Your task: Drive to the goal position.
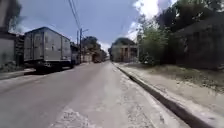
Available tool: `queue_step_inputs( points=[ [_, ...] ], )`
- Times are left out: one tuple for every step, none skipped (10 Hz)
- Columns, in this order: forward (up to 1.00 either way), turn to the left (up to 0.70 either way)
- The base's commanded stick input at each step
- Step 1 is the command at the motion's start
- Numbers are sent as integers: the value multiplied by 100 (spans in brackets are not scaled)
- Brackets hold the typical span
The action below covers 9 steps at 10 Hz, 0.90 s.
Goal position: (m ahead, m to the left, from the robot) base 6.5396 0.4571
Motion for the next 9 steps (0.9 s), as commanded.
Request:
queue_step_inputs(
  points=[
    [100,0],
    [100,0],
    [100,0],
    [100,0],
    [100,0],
    [100,0],
    [100,0],
    [100,0],
    [100,0]
  ],
)
